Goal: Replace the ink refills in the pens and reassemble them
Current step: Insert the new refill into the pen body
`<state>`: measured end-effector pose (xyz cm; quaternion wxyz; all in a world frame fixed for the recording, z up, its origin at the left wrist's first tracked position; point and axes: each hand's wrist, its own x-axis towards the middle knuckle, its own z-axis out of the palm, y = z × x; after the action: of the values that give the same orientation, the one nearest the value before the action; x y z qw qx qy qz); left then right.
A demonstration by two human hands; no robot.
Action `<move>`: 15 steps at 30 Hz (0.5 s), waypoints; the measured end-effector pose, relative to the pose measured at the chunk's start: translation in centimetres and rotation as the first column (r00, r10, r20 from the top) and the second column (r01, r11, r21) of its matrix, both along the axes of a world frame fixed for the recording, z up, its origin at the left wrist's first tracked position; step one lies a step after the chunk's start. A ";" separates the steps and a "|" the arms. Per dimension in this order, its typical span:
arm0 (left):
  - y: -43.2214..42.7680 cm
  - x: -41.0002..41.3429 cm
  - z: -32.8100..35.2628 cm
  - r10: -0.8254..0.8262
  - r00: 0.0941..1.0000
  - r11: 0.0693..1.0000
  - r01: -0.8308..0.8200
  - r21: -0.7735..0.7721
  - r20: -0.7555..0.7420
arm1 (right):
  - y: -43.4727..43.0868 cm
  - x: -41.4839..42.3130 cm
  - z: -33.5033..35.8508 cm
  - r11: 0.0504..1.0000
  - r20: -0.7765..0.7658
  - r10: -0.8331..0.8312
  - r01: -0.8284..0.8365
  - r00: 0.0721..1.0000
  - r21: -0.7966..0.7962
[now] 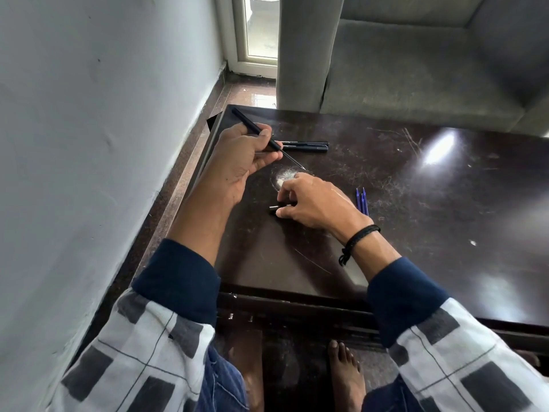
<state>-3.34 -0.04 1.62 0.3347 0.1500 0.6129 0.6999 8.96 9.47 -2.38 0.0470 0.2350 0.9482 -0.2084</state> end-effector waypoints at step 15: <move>-0.3 -0.6 -0.1 0.017 1.000 1.000 -0.017 0.014 0.015 | 3.8 2.3 2.3 0.928 -0.006 -0.372 0.372 0.928 0.025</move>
<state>-3.92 -0.30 1.51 0.3323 0.1419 0.6068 0.7080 11.29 13.30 -0.04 0.0033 0.4111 0.8890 -0.2017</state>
